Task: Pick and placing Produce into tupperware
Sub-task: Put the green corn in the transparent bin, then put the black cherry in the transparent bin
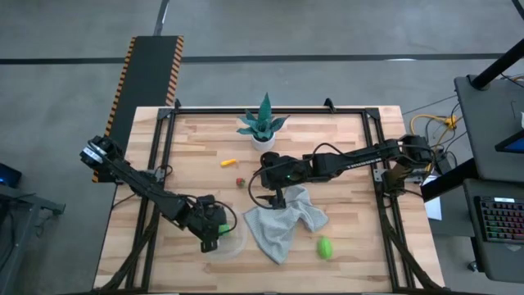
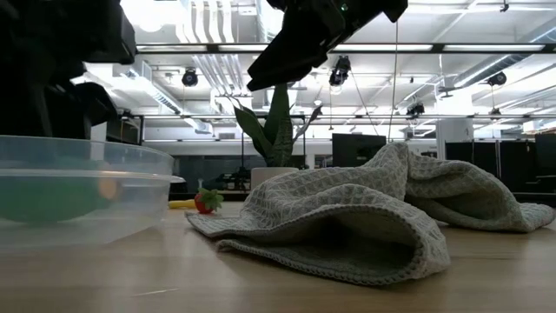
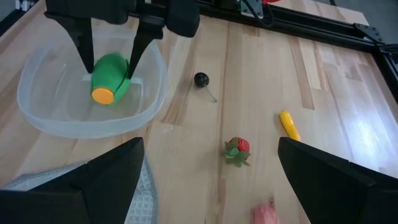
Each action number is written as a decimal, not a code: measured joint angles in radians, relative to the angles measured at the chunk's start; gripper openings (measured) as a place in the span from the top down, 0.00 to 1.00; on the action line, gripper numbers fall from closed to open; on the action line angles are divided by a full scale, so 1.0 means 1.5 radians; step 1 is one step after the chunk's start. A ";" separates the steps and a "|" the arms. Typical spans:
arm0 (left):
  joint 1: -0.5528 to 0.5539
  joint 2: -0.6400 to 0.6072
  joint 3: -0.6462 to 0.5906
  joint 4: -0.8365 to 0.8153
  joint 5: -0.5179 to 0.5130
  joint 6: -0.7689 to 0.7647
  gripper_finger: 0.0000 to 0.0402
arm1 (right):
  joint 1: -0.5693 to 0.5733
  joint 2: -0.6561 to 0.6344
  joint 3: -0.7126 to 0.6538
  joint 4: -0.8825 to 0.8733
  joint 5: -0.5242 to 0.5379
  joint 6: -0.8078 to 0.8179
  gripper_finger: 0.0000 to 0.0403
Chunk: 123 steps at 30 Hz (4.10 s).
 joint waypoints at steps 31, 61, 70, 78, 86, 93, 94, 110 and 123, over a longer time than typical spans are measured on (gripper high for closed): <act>0.050 -0.272 -0.034 -0.154 -0.269 0.021 0.65 | -0.004 0.000 0.000 -0.018 0.000 -0.029 0.10; 0.153 -0.073 -0.076 -0.190 -0.045 -0.021 0.43 | -0.106 -0.042 -0.016 -0.063 0.067 -0.059 0.10; 0.183 -0.008 -0.076 -0.158 -0.031 0.032 0.43 | -0.114 -0.042 -0.028 -0.063 0.067 -0.068 0.10; 0.212 0.017 -0.073 -0.149 -0.006 0.057 0.43 | -0.119 -0.042 -0.033 -0.063 0.067 -0.071 0.10; 0.237 0.002 -0.079 -0.140 -0.003 0.091 0.43 | -0.124 -0.042 -0.035 -0.062 0.068 -0.074 0.10; 0.249 0.006 -0.093 -0.118 0.027 0.103 0.43 | -0.125 -0.042 -0.040 -0.062 0.068 -0.076 0.10; 0.250 0.006 -0.095 -0.116 0.029 0.103 0.44 | -0.127 -0.042 -0.040 -0.062 0.068 -0.076 0.10; 0.261 0.005 -0.099 -0.105 0.052 0.141 0.80 | -0.133 -0.042 -0.040 -0.062 0.069 -0.076 0.10; 0.262 -0.049 -0.081 -0.126 0.047 0.162 0.80 | -0.134 -0.042 -0.040 -0.062 0.069 -0.075 0.10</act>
